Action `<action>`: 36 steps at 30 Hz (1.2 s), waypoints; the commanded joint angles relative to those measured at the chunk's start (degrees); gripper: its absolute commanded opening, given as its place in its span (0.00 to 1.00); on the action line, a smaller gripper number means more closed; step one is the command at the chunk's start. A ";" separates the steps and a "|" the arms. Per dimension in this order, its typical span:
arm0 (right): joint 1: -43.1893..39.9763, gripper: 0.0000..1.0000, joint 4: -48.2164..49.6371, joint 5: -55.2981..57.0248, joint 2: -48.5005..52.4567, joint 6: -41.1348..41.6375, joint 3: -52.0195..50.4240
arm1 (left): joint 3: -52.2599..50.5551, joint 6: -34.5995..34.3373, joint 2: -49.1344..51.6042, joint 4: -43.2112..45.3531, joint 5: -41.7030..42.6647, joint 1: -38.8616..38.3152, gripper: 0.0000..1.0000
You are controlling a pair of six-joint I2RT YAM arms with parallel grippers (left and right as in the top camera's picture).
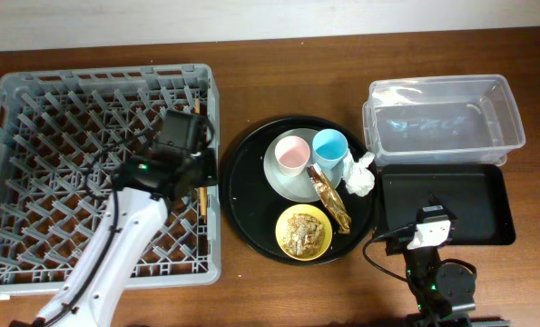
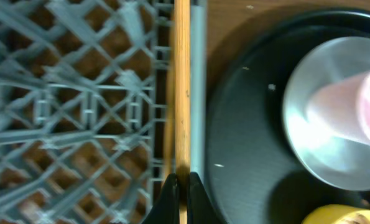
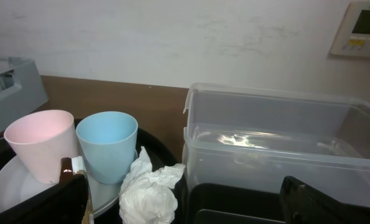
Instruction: Sort waste into correct bins and load items into the dishwasher rack
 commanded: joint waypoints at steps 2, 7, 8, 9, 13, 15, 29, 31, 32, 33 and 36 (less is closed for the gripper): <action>-0.22 0.99 -0.37 0.17 -0.28 0.24 -0.31 | 0.02 7.30 2.54 -0.50 -0.92 4.83 0.02; -0.22 0.99 -0.37 0.17 -0.28 0.24 -0.31 | 0.04 7.30 7.56 -0.28 -0.90 4.85 0.27; -0.22 0.99 -0.37 0.15 -0.28 0.24 -0.31 | 0.04 7.28 7.56 0.22 -0.90 4.85 0.44; -0.22 0.99 -0.37 0.15 -0.28 0.24 -0.31 | 0.22 7.28 7.43 0.55 -0.90 4.85 0.51; -0.22 0.99 -0.37 0.15 -0.28 0.24 -0.31 | 3.76 7.23 2.45 -2.27 -0.85 4.85 0.53; -0.22 0.99 -0.37 0.15 -0.28 0.24 -0.31 | 4.24 6.25 -3.06 -4.17 -0.85 4.83 0.53; -0.22 0.99 0.46 -0.98 -0.28 0.44 -0.31 | 4.35 -2.80 -20.13 -18.67 5.38 11.96 0.92; -0.22 0.99 2.12 -4.26 -0.26 0.48 -0.31 | 4.35 -2.73 -22.34 -19.41 5.22 14.12 0.99; -0.22 0.99 3.32 -7.63 -0.26 0.72 0.07 | 4.35 -2.73 -22.69 -20.44 5.20 14.16 0.99; -0.22 0.99 0.37 -7.43 -0.22 4.15 3.10 | 4.35 -2.73 -22.67 -20.63 5.22 14.16 0.99; -0.22 0.99 -13.64 -7.45 4.59 5.01 20.57 | 4.35 -2.73 -22.67 -20.63 5.22 14.16 0.99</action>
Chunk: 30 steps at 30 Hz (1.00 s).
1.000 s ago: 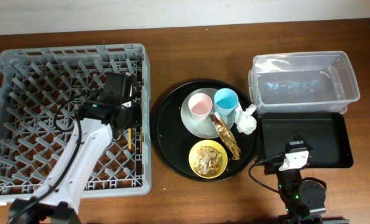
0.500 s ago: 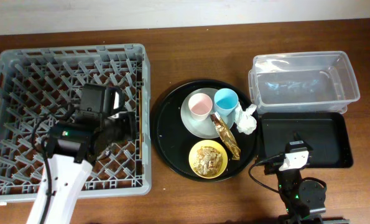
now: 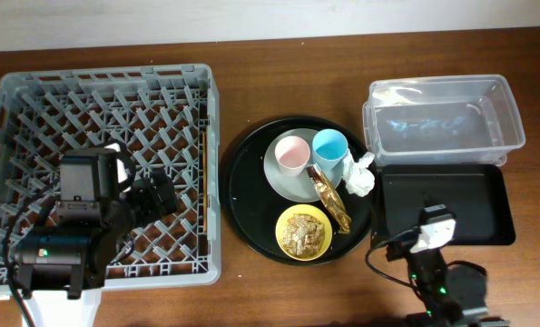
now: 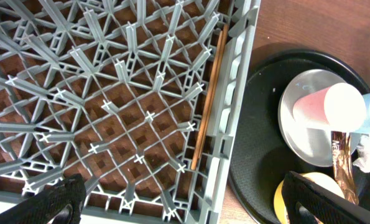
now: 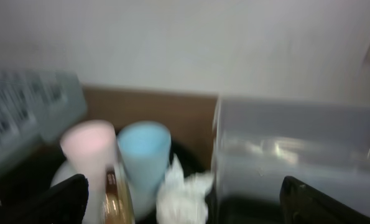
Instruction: Sort waste into correct bins and load items into the dishwasher rack
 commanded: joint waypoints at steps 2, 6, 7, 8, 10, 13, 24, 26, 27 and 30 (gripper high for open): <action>-0.22 0.99 -15.76 -3.39 13.05 1.57 27.17 | 0.48 -0.57 -0.07 -0.02 0.20 0.39 0.99; -0.22 0.99 -54.31 -12.39 46.29 2.27 67.19 | 0.48 -0.57 -0.07 -0.02 0.20 0.39 0.99; -0.22 0.99 -57.27 -16.15 49.99 3.65 70.86 | 0.48 -0.57 -0.07 -0.02 0.20 0.39 0.99; -0.15 0.99 -58.93 -26.49 54.45 4.63 73.24 | 0.48 -0.57 -0.07 -0.02 0.17 0.39 0.99; 0.20 0.85 -60.94 -34.32 59.78 4.85 71.95 | 0.48 -0.57 -0.07 -0.02 0.20 0.39 0.99; 8.41 0.77 -61.75 -11.65 65.88 10.51 68.85 | 0.46 -0.57 -0.07 -0.02 0.20 0.39 0.99; 19.69 0.58 -57.94 10.38 92.37 18.62 62.69 | 0.48 -0.57 -0.07 -0.02 0.20 0.39 0.99; 19.71 0.56 -57.86 12.09 92.37 18.58 62.69 | 0.48 -0.57 -0.07 -0.02 0.20 0.39 0.99; 19.71 0.59 -57.94 12.09 92.37 18.53 62.64 | 0.48 -0.57 -0.07 -0.02 0.20 0.39 0.99; 19.69 0.46 -58.01 14.03 92.37 19.04 60.87 | 0.48 -0.57 -0.07 -0.02 0.20 0.39 0.99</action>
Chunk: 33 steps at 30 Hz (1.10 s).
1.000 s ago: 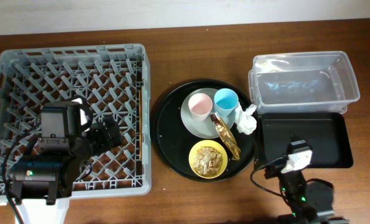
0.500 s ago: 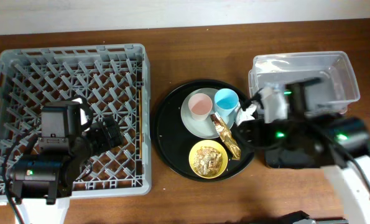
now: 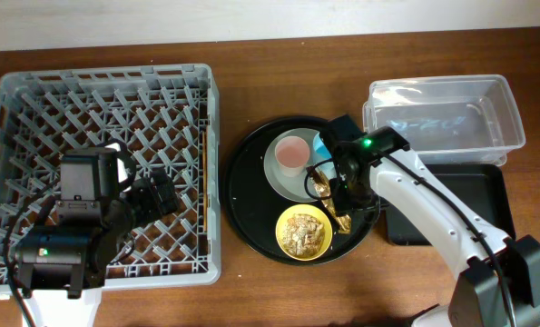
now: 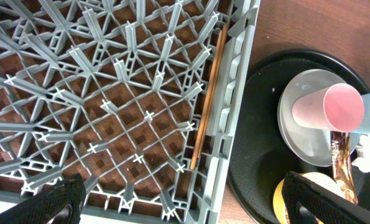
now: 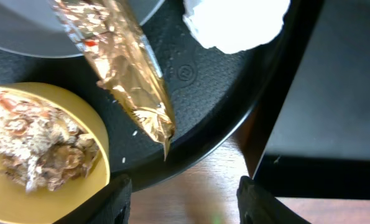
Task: Sort waste into correct bins and load items into the dishwasher rack
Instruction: 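Grasp the gold wrapper with the right gripper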
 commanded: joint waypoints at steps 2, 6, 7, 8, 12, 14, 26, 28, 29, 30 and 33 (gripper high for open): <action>0.26 0.24 1.70 2.51 0.04 3.56 -4.33 | 0.37 -0.35 -0.24 0.09 0.20 0.37 0.99; 0.31 0.11 7.82 -5.73 0.04 4.87 -9.90 | 0.37 -0.35 -0.24 0.09 0.20 0.37 0.99; 0.35 0.11 8.87 -8.37 0.04 4.87 -10.71 | 0.37 -0.35 -0.24 0.09 0.20 0.37 0.99; 0.50 0.11 9.81 -9.55 0.04 4.90 -11.39 | 0.35 -0.35 -0.24 0.09 0.17 0.37 0.99; 3.37 0.11 13.14 -14.49 0.04 4.85 -13.66 | 0.37 -0.35 -0.24 0.09 0.20 0.37 0.99; 4.17 0.11 14.95 -19.52 0.02 1.99 -13.62 | 0.37 -0.35 -0.24 0.09 0.20 0.37 0.99; 1.31 0.67 15.76 -2.12 0.26 -5.27 -8.66 | 0.37 -0.35 -0.24 0.09 0.20 0.37 0.99; 1.42 0.67 16.52 -2.34 1.16 -5.27 -8.96 | 0.35 -0.35 -0.24 0.11 0.20 0.37 0.99; 1.42 0.67 17.05 -2.32 1.57 -5.27 -9.57 | 0.35 -0.35 -0.24 0.11 0.20 0.37 0.99; 1.42 0.67 18.27 -2.34 2.12 -5.27 -10.38 | 0.37 -0.35 -0.24 0.11 0.20 0.37 0.99; 1.42 0.66 21.14 -2.36 3.10 -5.27 -11.98 | 0.35 -0.35 -0.24 0.11 0.20 0.37 0.99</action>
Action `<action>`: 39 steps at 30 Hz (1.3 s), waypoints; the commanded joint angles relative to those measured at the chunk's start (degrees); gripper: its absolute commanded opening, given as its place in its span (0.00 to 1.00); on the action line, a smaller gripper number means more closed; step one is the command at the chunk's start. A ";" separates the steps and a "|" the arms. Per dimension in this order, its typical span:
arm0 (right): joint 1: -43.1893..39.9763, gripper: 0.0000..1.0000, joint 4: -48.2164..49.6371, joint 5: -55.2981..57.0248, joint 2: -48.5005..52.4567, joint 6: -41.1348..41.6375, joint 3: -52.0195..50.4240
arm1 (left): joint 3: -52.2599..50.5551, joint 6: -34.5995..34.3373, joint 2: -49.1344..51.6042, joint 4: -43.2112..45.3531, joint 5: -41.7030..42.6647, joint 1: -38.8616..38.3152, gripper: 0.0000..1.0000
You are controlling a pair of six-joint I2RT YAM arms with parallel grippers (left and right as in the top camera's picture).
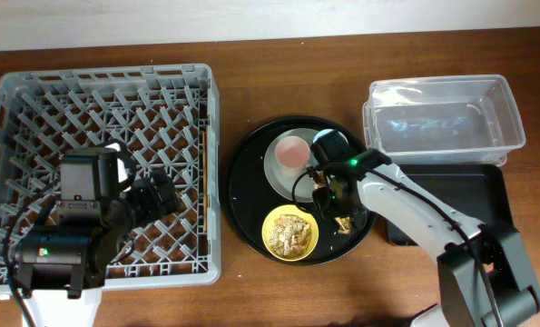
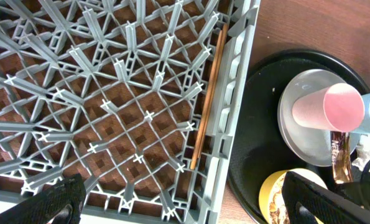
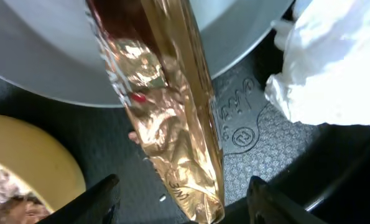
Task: Sort waste into correct bins and load items into the dishwasher rack
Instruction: 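Grasp the gold wrapper with the right gripper, then drop the gold wrapper into the clear plastic bin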
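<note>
A gold foil wrapper [image 3: 166,124] lies on the round black tray [image 1: 242,182], its top end on the grey plate [image 3: 48,50]. My right gripper [image 3: 185,208] is open, one finger on either side of the wrapper's lower end. Crumpled white tissue [image 3: 328,74] lies just right of it. A pink cup [image 1: 294,152] stands on the plate; the blue cup shows only in the left wrist view. A yellow bowl of food scraps [image 1: 290,232] sits at the tray's front. My left gripper [image 2: 185,202] hangs open over the grey dishwasher rack [image 1: 34,100], where a wooden chopstick [image 2: 208,99] lies along the right wall.
A clear plastic bin [image 1: 442,118] stands at the back right, with a flat black bin [image 1: 469,200] in front of it. The right arm stretches over the black bin's left end and the tray's right side. The left arm's body covers the rack's front part.
My right gripper is now closer to the gold wrapper, its fingers astride the lower end. The yellow bowl sits a little further left. The left arm is unchanged.
At first my left gripper was shut on the chopstick at the rack's right wall, the right arm parked at the front. Then the chopstick lay in the rack and the left gripper was open. The right gripper was then over the tray, and is now astride the wrapper.
</note>
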 commanded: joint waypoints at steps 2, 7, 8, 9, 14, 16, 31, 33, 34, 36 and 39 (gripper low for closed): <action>-0.11 0.63 4.85 1.07 0.90 0.07 -3.43 | 0.37 -0.35 -0.24 0.09 0.20 0.37 0.99; -0.11 0.47 4.20 0.90 0.90 0.48 -4.35 | 0.35 -0.35 -0.24 0.09 0.20 0.37 0.99; -0.11 0.46 4.28 0.90 0.90 0.48 -4.85 | 0.35 -0.35 -0.24 0.09 0.20 0.37 0.99; -0.11 0.41 4.39 0.87 0.90 0.48 -5.33 | 0.35 -0.35 -0.24 0.07 0.20 0.37 0.99; -0.11 0.04 -8.74 0.87 -1.31 -1.07 6.69 | 0.35 -0.35 -0.24 0.09 0.20 0.37 0.99; -0.11 0.04 -17.77 0.90 -3.41 -1.05 17.51 | 0.35 -0.35 -0.24 0.09 0.20 0.37 0.99; -37.29 0.26 1.51 -12.59 7.23 17.68 27.61 | 0.37 -0.35 -0.24 0.09 0.20 0.37 0.99; -37.31 0.85 3.39 -12.52 9.51 15.30 27.61 | 0.35 -0.35 -0.24 0.07 0.17 0.37 0.99; -37.29 0.89 4.00 -12.59 9.07 12.41 27.78 | 0.35 -0.35 -0.24 0.09 0.20 0.37 0.99; -37.11 0.93 1.70 -12.59 4.98 6.69 30.99 | 0.35 -0.35 -0.24 0.07 0.20 0.37 0.99; -32.48 0.83 -12.94 -12.57 -4.87 -0.94 34.71 | 0.35 -0.35 -0.24 0.09 0.20 0.37 0.99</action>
